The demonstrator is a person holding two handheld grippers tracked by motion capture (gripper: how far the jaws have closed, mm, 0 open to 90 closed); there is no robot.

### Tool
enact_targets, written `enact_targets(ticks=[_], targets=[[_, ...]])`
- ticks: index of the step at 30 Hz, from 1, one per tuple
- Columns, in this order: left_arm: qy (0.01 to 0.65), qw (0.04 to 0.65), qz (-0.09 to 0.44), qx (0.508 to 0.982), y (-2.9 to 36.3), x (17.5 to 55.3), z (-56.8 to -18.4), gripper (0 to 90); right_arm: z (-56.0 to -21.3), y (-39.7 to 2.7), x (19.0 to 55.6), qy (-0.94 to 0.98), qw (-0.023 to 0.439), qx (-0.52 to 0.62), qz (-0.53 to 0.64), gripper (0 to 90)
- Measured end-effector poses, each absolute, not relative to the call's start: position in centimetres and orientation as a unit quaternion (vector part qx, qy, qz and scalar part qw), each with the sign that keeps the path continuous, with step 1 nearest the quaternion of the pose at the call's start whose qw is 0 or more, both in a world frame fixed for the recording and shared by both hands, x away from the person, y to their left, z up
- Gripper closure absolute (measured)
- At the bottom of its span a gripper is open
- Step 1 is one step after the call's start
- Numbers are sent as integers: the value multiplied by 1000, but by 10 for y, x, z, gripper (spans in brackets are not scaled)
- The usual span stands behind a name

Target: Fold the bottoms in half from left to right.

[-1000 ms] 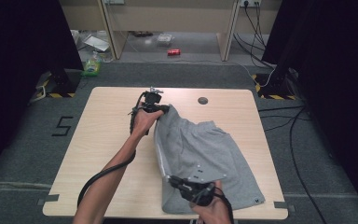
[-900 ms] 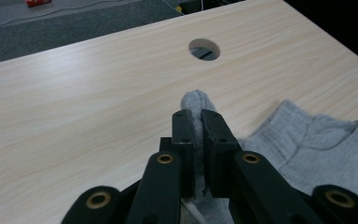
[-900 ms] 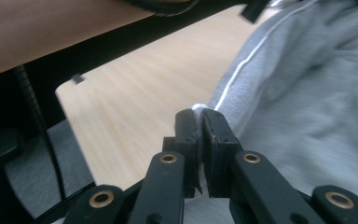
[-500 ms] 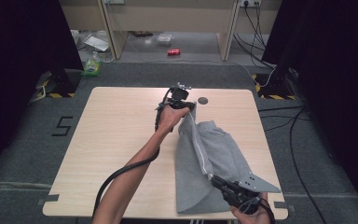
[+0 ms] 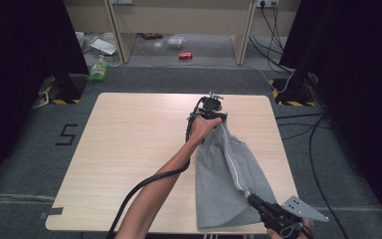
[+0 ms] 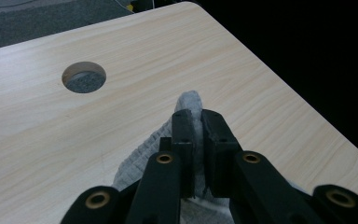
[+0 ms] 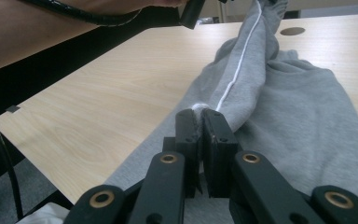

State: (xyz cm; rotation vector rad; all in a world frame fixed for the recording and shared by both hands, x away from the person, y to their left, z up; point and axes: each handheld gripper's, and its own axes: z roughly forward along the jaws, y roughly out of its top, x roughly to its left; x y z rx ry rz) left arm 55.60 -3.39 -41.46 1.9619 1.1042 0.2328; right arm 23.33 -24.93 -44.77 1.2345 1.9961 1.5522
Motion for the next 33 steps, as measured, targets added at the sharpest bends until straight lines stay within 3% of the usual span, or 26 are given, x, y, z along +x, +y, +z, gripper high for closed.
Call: enact_targets(ticks=[14, 20, 33], targets=[[453, 413, 88, 785, -47, 556, -425, 811, -455, -255, 234, 702, 163, 446, 531, 856], [456, 423, 74, 780, -49, 556, -426, 610, -457, -255, 235, 706, 162, 447, 525, 855], [462, 387, 100, 792, -13, 561, -434, 544, -458, -260, 235, 704, 166, 456, 518, 855]])
